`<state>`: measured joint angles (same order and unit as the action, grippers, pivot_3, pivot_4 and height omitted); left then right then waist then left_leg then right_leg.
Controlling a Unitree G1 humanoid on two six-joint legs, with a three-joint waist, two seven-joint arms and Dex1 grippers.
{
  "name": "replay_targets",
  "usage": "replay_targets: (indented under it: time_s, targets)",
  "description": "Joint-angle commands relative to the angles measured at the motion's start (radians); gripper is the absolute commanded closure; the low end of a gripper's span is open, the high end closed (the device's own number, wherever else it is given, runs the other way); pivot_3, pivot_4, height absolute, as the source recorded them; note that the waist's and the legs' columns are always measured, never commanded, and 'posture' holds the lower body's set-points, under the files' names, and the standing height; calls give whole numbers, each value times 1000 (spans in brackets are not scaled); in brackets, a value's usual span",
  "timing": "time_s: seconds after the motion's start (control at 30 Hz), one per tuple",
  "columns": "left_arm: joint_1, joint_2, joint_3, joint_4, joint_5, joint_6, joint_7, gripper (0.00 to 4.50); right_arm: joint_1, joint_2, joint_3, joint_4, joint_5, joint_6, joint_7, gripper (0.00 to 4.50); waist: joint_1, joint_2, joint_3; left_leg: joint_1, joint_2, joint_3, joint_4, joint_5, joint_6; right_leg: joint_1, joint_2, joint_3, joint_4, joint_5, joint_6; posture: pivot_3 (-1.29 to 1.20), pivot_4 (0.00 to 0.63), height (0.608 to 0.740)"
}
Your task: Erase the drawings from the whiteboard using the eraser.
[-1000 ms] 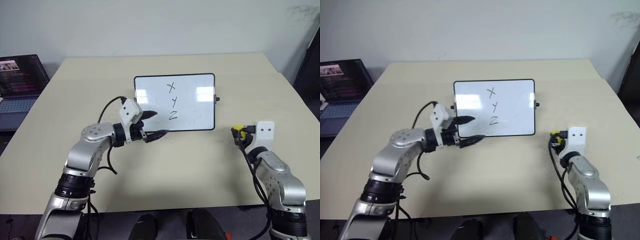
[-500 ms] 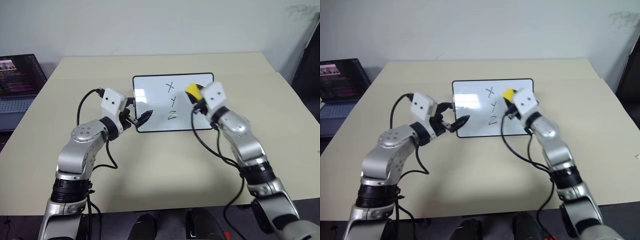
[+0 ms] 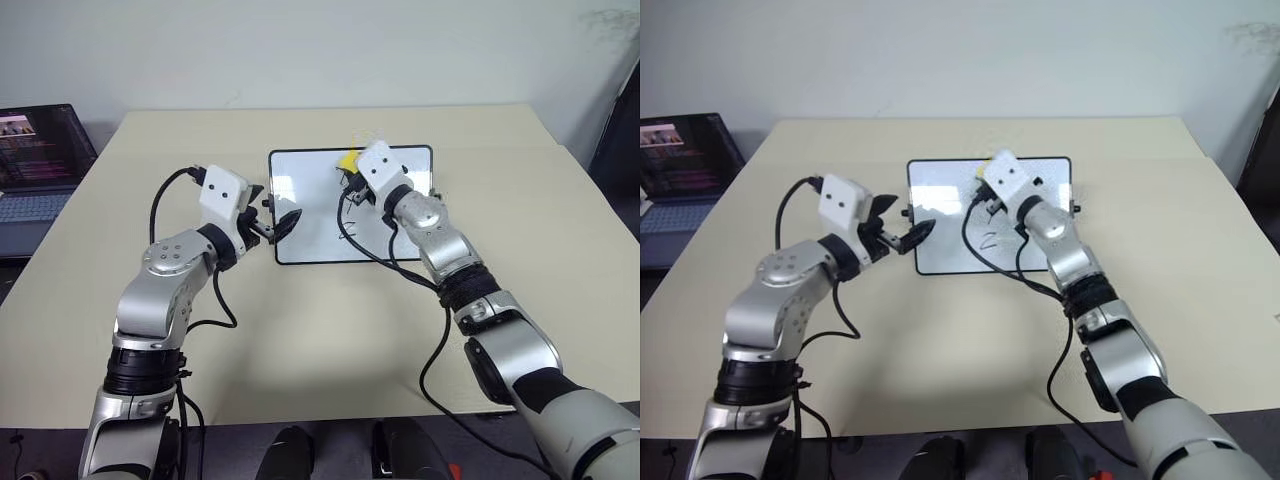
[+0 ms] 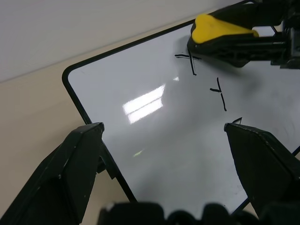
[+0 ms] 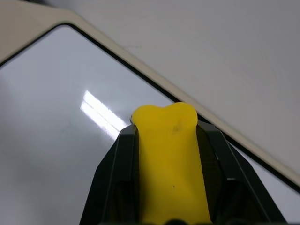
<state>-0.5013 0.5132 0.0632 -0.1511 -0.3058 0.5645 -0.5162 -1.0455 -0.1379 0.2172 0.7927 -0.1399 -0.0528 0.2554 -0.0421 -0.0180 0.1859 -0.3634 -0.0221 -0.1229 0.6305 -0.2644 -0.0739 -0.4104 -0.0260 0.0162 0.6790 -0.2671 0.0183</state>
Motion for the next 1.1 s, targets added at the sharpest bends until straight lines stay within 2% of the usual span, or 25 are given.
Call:
replay_targets:
  time_s: [0.03,0.23,0.5,1.1]
  targets:
    - [-30,-3,-2,-7,7,-18,-3,0,-80,18,-17,48,-14,-48,-22,3213,-2,0,0,0,0,0,0,0,0,0,0,0,0,0,0,0,150,740]
    - [-38,-4,-3,5,13,-26,-8,0,-111,39,19,157,-51,-53,7,3213,-14,0,0,0,0,0,0,0,0,0,0,0,0,0,0,0,150,740]
    - [-36,-3,4,7,16,-33,-12,0,-97,34,44,182,-96,-32,64,3213,-15,0,0,2,0,0,1,0,0,0,1,0,2,1,-1,0,150,740]
    - [-38,-8,-13,33,30,-62,-24,0,-192,98,19,251,-97,-74,9,3213,-17,0,-1,1,1,0,1,0,0,0,2,0,2,2,-1,0,150,740]
